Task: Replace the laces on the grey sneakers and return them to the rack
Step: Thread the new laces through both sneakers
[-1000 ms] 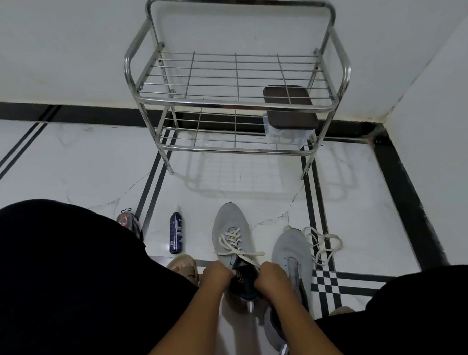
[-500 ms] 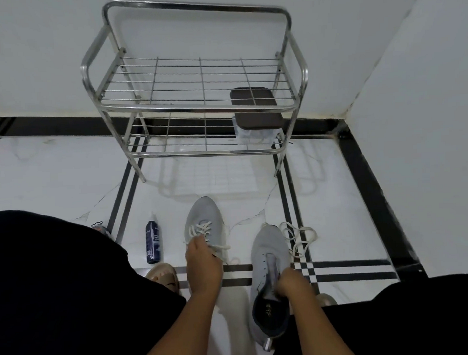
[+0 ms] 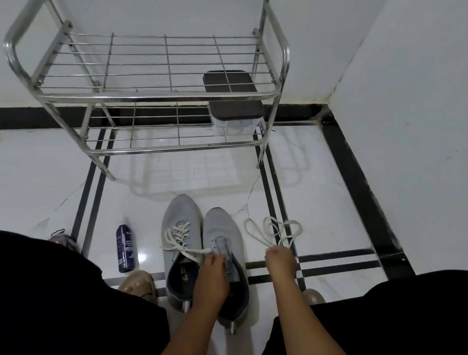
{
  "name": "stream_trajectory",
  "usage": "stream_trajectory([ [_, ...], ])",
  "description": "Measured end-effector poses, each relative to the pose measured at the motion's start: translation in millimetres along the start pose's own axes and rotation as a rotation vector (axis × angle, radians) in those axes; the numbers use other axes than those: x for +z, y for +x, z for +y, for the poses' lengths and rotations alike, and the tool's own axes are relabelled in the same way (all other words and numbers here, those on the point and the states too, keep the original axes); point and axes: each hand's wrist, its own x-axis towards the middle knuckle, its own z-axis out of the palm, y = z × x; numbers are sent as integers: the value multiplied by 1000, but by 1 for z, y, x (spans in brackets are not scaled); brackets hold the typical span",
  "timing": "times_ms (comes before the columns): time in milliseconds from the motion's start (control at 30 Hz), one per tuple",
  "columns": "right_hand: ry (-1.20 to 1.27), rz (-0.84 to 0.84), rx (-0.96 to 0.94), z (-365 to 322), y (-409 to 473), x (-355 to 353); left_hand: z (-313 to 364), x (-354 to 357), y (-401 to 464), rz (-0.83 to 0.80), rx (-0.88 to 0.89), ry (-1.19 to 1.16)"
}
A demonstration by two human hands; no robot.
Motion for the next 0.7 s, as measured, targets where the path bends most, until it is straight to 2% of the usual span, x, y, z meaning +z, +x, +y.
stream_trajectory([
  [100, -123, 7, 16, -4, 26, -4, 0, 1, 3, 40, -10, 24],
  [267, -486, -28, -299, 0, 57, 10, 0, 3, 4, 89, -19, 35],
  [367, -667, -21, -390, 12, 68, 22, 0, 3, 6, 115, -30, 15],
  [567, -674, -10, -352, 24, 62, 34, 3, 4, 7, 69, 6, -5],
  [700, -702, -5, -399, 32, 58, 31, 5, 6, 2, 32, 26, 12],
])
